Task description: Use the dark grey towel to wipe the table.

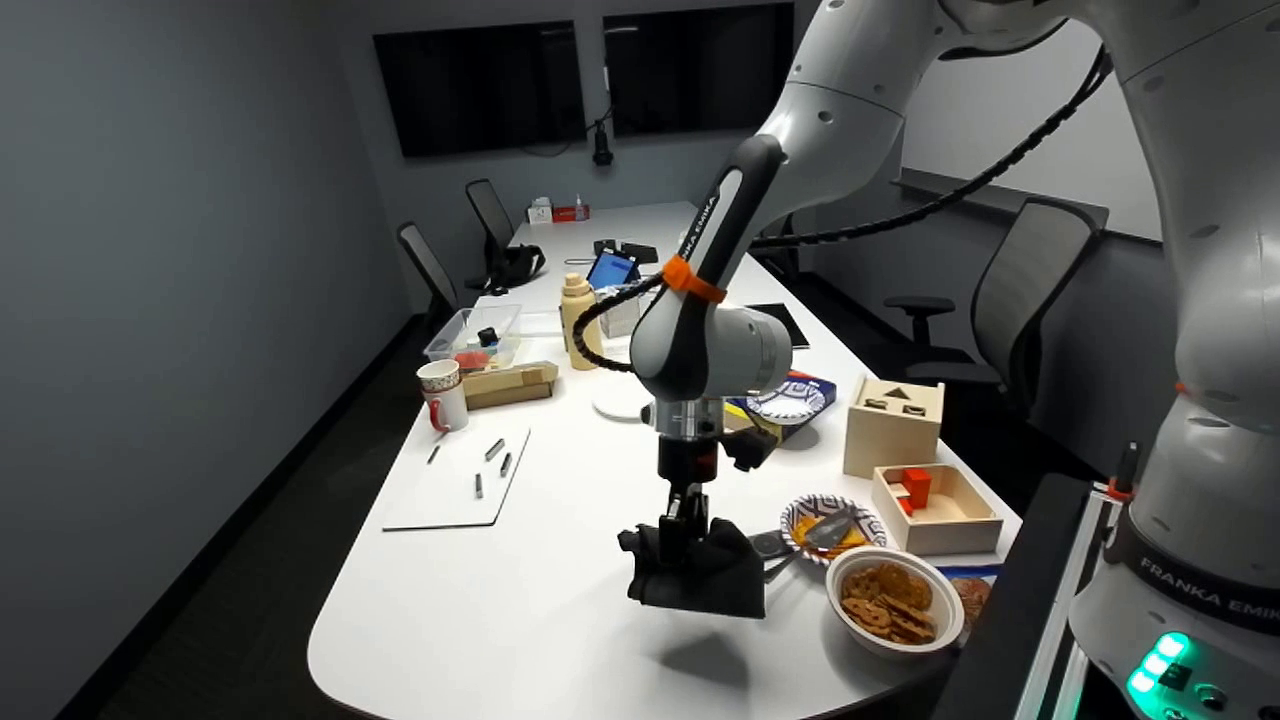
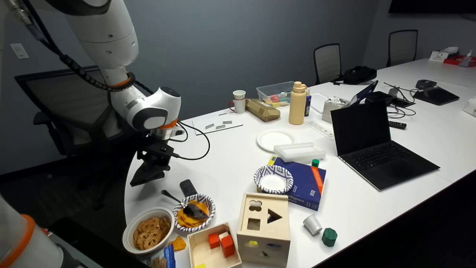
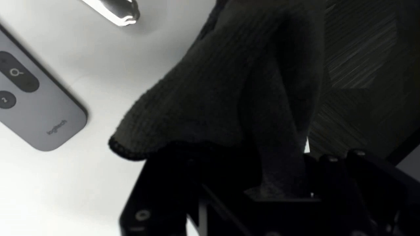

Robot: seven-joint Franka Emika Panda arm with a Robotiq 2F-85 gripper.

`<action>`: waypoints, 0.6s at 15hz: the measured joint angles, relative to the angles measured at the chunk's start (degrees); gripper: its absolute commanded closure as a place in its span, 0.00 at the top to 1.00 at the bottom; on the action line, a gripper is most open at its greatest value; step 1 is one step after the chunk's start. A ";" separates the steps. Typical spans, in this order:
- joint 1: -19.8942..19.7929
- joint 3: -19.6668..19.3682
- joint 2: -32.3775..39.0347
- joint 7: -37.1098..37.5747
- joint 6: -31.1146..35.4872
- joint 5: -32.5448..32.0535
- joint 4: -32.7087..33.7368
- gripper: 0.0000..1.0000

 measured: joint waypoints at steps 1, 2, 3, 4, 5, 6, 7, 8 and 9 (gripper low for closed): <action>0.24 0.13 0.70 -0.42 2.42 0.75 -0.93 0.00; 0.25 0.28 1.58 -0.87 4.79 1.14 -1.72 0.00; 0.10 0.45 2.58 -1.32 7.01 1.21 -2.28 0.00; -0.21 0.67 3.71 -1.73 8.94 1.20 -2.64 0.00; -0.73 0.99 5.01 -2.28 10.51 1.05 -2.76 0.00; -1.48 1.55 6.29 -2.76 11.62 0.83 -2.76 0.00; -2.38 2.16 7.51 -3.25 12.45 0.41 -2.73 0.00; -3.41 2.81 8.62 -3.65 12.77 -0.29 -2.60 0.00; -4.48 3.41 9.64 -3.78 12.78 -1.31 -2.43 0.25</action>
